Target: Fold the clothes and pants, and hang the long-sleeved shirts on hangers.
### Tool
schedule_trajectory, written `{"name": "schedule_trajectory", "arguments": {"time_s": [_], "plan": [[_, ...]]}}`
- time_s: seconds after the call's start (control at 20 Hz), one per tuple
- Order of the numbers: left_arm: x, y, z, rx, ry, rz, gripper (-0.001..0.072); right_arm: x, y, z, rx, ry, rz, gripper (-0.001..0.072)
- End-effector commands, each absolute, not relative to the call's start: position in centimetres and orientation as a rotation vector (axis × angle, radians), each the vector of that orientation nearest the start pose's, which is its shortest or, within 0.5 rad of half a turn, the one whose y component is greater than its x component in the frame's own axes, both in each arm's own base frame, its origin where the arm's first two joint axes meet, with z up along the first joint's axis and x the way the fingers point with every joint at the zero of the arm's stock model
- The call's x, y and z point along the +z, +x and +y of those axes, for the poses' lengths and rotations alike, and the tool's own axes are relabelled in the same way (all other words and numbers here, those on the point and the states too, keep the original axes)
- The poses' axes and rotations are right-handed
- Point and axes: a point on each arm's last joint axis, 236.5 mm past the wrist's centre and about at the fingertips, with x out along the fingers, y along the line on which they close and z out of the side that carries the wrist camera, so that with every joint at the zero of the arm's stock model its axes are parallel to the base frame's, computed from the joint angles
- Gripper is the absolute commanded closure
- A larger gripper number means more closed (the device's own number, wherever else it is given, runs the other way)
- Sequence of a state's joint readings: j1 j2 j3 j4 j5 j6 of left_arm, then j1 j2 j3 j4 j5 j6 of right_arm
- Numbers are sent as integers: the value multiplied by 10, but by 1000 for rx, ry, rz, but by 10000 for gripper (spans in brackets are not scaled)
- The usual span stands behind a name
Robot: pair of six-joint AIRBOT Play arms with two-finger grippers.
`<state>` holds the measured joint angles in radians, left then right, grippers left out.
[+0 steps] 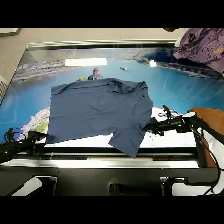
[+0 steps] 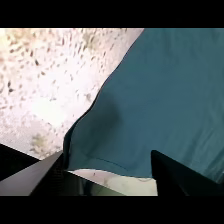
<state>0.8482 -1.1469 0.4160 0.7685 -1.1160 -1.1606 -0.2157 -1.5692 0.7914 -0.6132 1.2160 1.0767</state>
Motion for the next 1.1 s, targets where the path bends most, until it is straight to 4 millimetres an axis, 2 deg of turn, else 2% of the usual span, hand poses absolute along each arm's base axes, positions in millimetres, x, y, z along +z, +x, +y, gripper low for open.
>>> {"name": "schedule_trajectory", "arguments": {"time_s": [0.0,0.05,0.1,0.25,0.3,0.4,0.45,0.5,0.65,0.7,0.8,0.95,1.05], "plan": [[-106,238,42,134,-1175,1201,214,-100,308,119,507,910,1532,680],[-106,238,43,139,-1173,1198,218,-100,308,119,509,911,1533,680],[-107,238,43,141,-1172,1197,261,-99,308,120,508,914,1536,680],[-107,240,41,134,-1157,1203,270,-98,307,120,507,926,1539,680],[-108,241,39,131,-1146,1206,293,-98,308,121,508,928,1538,680],[-109,243,35,119,-1124,1214,467,-97,307,122,515,931,1542,680],[-110,244,32,110,-1115,1223,508,-96,306,122,518,934,1544,680],[-111,243,27,98,-1112,1238,589,-96,306,123,520,934,1546,680],[-120,239,12,63,-1118,1301,601,-95,304,123,525,937,1550,680],[-122,238,9,54,-1121,1317,688,-94,304,124,523,942,1554,680],[-121,240,10,50,-1114,1313,690,-92,303,126,532,953,1556,681],[-98,266,22,16,-1096,1248,691,-73,318,127,565,950,1485,683],[-65,299,35,-34,-1042,1166,692,-40,346,123,592,874,1372,684]]}}
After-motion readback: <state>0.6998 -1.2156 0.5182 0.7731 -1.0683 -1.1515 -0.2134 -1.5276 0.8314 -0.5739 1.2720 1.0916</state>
